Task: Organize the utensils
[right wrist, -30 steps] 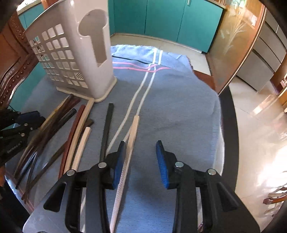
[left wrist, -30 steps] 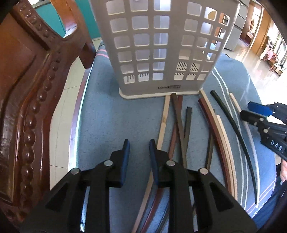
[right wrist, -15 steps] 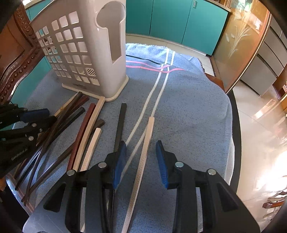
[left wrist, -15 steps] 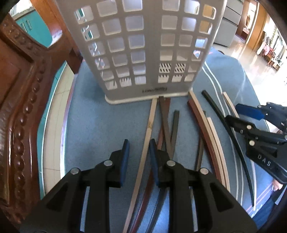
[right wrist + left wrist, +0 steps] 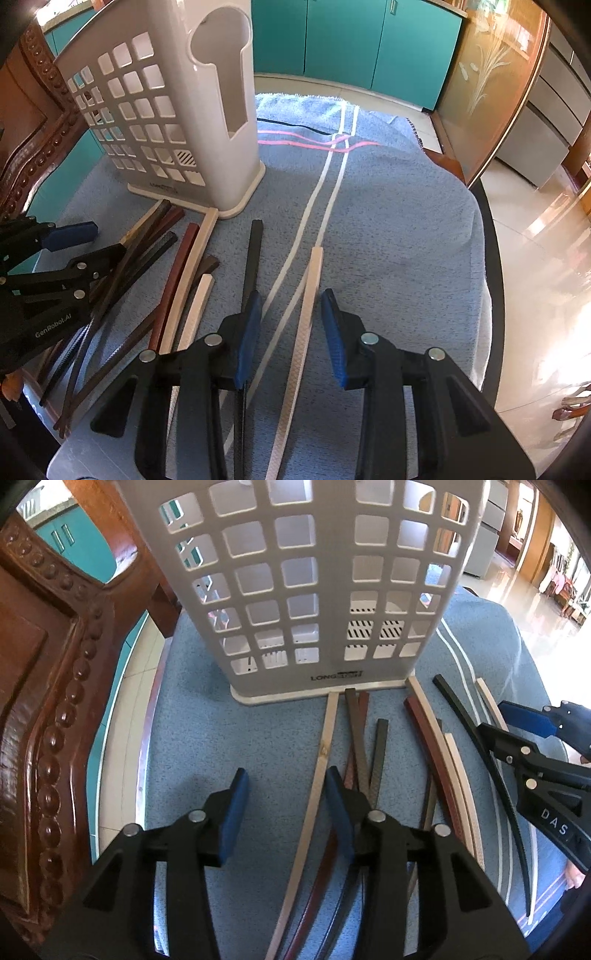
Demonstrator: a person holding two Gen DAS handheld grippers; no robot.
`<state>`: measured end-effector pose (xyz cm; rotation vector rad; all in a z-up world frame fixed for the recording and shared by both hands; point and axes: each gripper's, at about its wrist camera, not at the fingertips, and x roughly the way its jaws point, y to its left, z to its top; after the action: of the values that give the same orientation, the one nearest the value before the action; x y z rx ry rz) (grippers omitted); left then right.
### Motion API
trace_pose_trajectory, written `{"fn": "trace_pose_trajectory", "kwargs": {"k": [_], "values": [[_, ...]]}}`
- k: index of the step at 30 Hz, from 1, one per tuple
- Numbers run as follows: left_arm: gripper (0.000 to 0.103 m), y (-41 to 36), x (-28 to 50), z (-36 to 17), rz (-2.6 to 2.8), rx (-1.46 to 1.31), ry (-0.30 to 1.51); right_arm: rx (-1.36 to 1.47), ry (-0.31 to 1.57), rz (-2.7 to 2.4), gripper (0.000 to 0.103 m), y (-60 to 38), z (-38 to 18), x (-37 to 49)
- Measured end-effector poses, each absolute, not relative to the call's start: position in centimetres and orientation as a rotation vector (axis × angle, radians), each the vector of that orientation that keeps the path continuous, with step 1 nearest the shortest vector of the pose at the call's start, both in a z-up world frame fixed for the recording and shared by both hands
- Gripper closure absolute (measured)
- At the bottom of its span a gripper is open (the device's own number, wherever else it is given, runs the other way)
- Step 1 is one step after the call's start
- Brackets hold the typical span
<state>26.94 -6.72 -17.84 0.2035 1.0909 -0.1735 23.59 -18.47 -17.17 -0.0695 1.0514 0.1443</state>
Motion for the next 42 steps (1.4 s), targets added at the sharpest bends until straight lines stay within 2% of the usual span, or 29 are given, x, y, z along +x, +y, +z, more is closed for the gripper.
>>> {"fn": "trace_pose_trajectory", "kwargs": {"k": [1,2,3,4,6,8,23,27,32,42], "values": [[0.059,-6.5,27.1,-17.8,-0.177,0.193,1.095,-0.066,1.05,0.147,0.068,-18.5,-17.2,23.7],[0.064,-6.2,27.2,-17.8,-0.185,0.178,1.099,-0.063,1.049,0.151,0.069,-18.6,-17.1,23.7],[0.073,-6.0,27.3,-17.8,-0.21,0.149,1.107,-0.053,1.049,0.159,0.075,-18.7,-17.1,23.8],[0.077,-5.7,27.2,-17.7,-0.226,0.134,1.11,-0.045,1.049,0.166,0.085,-18.8,-17.1,23.8],[0.086,-5.7,27.2,-17.7,-0.231,0.138,1.107,-0.018,1.055,0.191,0.095,-19.0,-17.0,23.9],[0.093,-5.7,27.0,-17.7,-0.231,0.135,1.108,0.009,1.06,0.211,0.096,-19.1,-17.0,24.1],[0.094,-4.1,25.8,-18.6,-0.219,0.133,1.111,-0.17,1.057,0.236,0.095,-16.8,-16.4,23.2],[0.087,-4.5,26.1,-18.5,-0.19,0.179,1.089,-0.168,1.056,0.198,0.086,-16.6,-16.7,23.0],[0.075,-6.1,26.8,-18.8,-0.147,0.203,1.077,-0.135,1.06,0.191,0.085,-17.3,-16.9,23.3],[0.075,-6.4,27.4,-18.6,-0.149,0.185,1.083,-0.108,1.06,0.191,0.085,-17.7,-17.2,23.6]]}}
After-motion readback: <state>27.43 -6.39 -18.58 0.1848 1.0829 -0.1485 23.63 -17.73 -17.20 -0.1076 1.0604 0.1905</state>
